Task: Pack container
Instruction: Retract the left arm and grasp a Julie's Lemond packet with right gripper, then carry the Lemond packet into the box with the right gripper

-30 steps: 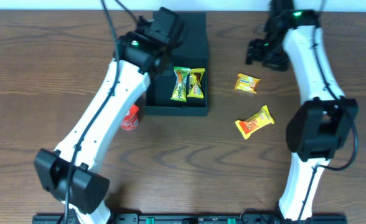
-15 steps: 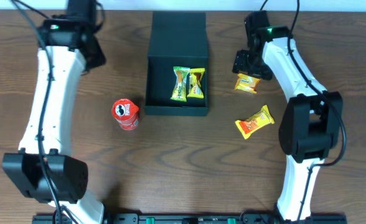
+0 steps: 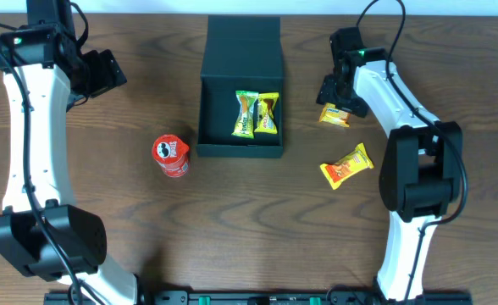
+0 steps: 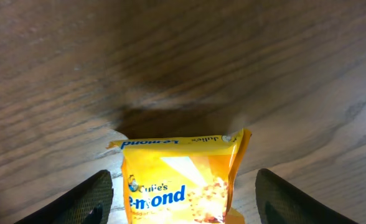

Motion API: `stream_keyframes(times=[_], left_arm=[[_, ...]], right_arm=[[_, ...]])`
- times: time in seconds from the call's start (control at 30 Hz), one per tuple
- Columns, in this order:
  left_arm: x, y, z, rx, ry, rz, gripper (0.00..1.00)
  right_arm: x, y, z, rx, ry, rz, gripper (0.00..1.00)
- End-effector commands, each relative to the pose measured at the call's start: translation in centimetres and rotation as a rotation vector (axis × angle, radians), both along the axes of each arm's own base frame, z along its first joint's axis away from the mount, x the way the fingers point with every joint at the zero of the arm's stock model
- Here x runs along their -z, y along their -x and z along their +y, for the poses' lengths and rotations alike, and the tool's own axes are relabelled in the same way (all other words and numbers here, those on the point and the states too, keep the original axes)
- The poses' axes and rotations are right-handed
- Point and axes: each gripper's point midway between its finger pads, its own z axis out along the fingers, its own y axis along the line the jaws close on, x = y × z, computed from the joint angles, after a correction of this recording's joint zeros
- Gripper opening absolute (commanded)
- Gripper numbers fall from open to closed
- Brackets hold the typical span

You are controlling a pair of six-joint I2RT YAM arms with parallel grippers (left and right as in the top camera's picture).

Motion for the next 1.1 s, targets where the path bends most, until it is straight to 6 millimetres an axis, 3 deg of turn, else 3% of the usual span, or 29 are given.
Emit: stream_keyframes(times=[0.0,0.17,0.43,0.5,0.57,0.63,0.9,1.07], left_arm=[[0.0,0.1,-0.3,0.037,0.014,0.004,0.98],[0.0,0.1,-0.4,0.044,0.012,0.006,0.97],[0.2,0.5,-0.4,0.058,0.01,0.024,0.96],[0.2,0.7,-0.4,0.06,0.011,0.032,0.96],[0.2,0.7,-0.5,0.069,0.012,0.031,0.96],[0.2,0.6,-0.7,0.082,0.021,0.026,0.95],[0.2,0.5,-0.7,0.083,0.019,0.021,0.95],[0.1,0.4,0.7,0.017,0.004,0.011,0.95]], right_arm=[[1.0,0.8,-0.3,0.033,0.021,0.016,0.75],[2.0,1.4,0.0,0.031,0.022,0.027,0.77],[3.1,1.5,0.6,0.016,0.02,0.013,0.69],[3.1,1.3,0.5,0.012,0.024,0.006,0.6],[3.0,1.2,0.2,0.015,0.045,-0.001,0.42],[2.9,1.0,-0.2,0.016,0.067,-0.007,0.38],[2.5,1.3,-0.1,-0.005,0.077,0.013,0.38],[-0.3,0.1,1.4,-0.094,0.101,-0.009,0.38]])
